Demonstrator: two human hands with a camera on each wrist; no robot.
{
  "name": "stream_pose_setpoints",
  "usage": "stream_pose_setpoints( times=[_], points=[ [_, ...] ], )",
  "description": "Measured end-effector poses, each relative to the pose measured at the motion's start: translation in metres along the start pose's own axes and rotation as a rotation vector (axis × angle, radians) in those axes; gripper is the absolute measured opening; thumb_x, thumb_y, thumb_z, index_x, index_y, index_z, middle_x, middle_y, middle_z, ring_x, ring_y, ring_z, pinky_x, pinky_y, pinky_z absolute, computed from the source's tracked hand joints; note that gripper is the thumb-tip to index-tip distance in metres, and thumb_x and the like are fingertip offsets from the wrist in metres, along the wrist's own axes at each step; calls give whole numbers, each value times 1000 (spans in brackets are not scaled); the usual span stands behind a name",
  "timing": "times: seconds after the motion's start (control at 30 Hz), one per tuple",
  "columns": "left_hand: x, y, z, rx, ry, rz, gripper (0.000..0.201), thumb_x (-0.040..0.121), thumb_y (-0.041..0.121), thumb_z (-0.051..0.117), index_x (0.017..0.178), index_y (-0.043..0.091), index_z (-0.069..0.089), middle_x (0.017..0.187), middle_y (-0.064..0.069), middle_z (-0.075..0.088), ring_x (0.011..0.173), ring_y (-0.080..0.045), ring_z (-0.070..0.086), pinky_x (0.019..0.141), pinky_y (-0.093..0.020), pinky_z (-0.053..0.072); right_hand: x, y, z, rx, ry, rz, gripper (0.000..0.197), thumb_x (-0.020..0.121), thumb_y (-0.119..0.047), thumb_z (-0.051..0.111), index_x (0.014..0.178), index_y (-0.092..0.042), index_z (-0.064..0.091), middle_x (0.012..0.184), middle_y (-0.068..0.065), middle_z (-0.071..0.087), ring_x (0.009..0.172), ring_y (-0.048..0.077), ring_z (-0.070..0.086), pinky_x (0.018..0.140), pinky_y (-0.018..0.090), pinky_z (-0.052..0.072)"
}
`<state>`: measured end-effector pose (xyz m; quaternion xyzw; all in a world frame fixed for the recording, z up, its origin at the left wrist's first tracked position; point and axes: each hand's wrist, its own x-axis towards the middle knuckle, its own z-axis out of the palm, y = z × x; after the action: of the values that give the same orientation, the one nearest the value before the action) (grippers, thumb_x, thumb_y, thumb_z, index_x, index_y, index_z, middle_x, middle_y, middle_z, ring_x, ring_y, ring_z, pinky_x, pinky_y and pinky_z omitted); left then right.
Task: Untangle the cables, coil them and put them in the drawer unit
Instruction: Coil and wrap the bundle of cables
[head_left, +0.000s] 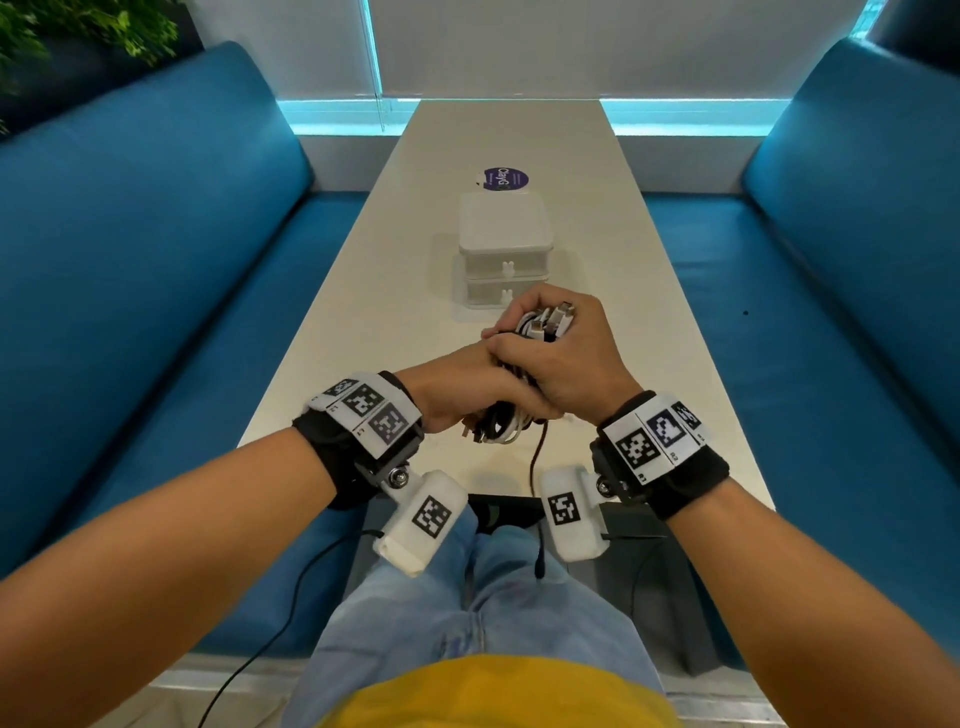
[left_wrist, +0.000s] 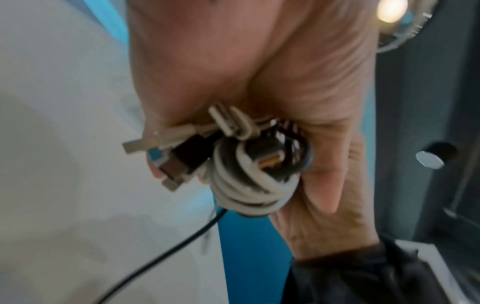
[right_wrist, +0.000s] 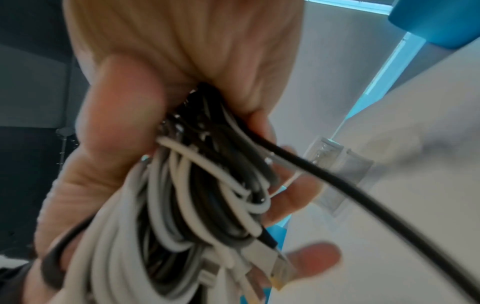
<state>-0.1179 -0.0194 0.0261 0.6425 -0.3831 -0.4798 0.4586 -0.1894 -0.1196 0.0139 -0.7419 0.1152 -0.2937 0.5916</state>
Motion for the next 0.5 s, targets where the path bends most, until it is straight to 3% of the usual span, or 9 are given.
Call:
stream_pose_setpoints(
  times=[0.1, 0.2, 0.27, 0.33, 0.43, 0.5],
  points=[
    [-3, -7, -3, -103, -6, -80, 23, 69, -7, 70, 85, 8, 65, 68, -3, 65, 69, -15, 61, 64, -27, 49, -3, 3, 7, -5, -13, 1, 16, 69, 6, 70, 68, -8, 61, 74, 22, 65, 78, 43, 67, 67, 53, 56],
    [-6, -10, 0, -116, 73, -19, 25, 74, -17, 60, 83, 7, 63, 62, 2, 65, 62, -10, 62, 56, -21, 50, -1, 3, 11, 1, -45, -19, 18, 70, 1, 71, 67, -13, 61, 75, 20, 66, 78, 40, 68, 68, 51, 57],
    [-5, -14, 3, -103, 128, 46, 29, 78, -18, 53, 90, 7, 61, 68, -1, 67, 64, -12, 65, 57, -23, 54, 0, 3, 13, -4, -50, -45, 20, 73, -2, 73, 68, -16, 60, 76, 18, 66, 74, 32, 67, 69, 43, 57],
    [-3, -18, 5, -120, 170, 65, 28, 84, -15, 47, 98, 7, 59, 80, -12, 65, 68, -24, 65, 61, -33, 58, -2, 4, 15, -11, -53, -52, 18, 76, -7, 75, 73, -15, 60, 78, 17, 65, 70, 23, 63, 67, 33, 55],
    [1, -22, 4, -147, 208, 47, 24, 90, -9, 42, 96, 9, 57, 79, -16, 61, 61, -28, 62, 57, -34, 57, -3, 4, 13, -46, -115, -9, 20, 80, -20, 76, 92, -17, 61, 90, 8, 67, 80, 14, 66, 74, 26, 54],
    [2, -25, 0, -215, 248, 24, 17, 87, -8, 46, 89, 6, 57, 71, -15, 58, 57, -26, 61, 57, -33, 53, -1, 4, 8, -64, -196, 50, 39, 85, -39, 67, 119, -26, 52, 104, -5, 64, 91, 0, 65, 80, 19, 52]
  ],
)
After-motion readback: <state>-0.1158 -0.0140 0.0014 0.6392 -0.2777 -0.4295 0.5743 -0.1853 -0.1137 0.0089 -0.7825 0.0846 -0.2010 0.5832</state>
